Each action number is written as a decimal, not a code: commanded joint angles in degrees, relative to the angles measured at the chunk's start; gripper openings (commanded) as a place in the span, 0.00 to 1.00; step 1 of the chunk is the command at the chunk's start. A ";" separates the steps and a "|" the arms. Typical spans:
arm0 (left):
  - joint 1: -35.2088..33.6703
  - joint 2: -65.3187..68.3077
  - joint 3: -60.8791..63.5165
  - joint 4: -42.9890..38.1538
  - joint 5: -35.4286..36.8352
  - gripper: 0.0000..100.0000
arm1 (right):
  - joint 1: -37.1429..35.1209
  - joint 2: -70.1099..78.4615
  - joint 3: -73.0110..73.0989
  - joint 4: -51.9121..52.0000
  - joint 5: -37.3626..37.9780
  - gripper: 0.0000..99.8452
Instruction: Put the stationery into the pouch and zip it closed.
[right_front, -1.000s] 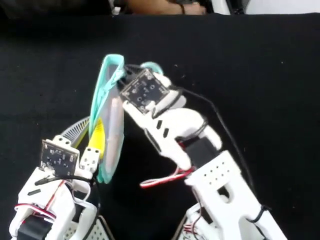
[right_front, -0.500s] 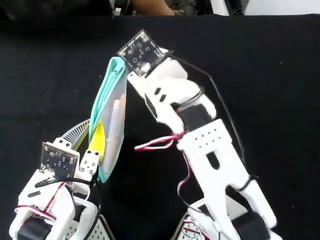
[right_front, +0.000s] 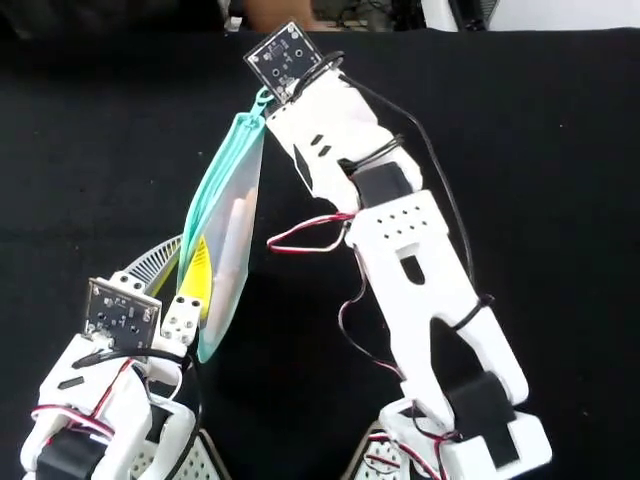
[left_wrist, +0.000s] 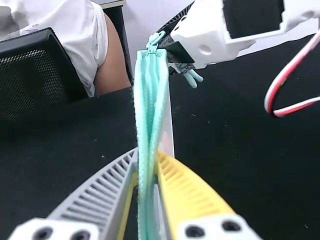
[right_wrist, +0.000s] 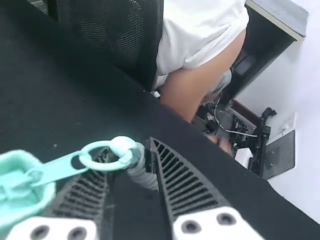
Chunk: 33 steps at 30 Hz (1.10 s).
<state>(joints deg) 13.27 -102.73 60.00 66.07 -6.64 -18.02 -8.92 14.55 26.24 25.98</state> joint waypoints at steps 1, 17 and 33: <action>-0.48 -0.35 -1.98 1.14 0.09 0.03 | 7.56 1.36 -3.30 -0.18 0.62 0.01; -0.48 -0.35 -1.98 -2.02 0.18 0.03 | -4.66 -28.62 12.97 14.42 -0.88 0.25; -11.30 -0.44 -8.31 -1.76 -0.53 0.03 | -4.66 -75.82 30.64 37.71 -4.31 0.17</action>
<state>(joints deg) 7.12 -102.73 58.07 65.54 -6.11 -26.64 -78.64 41.01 60.62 22.20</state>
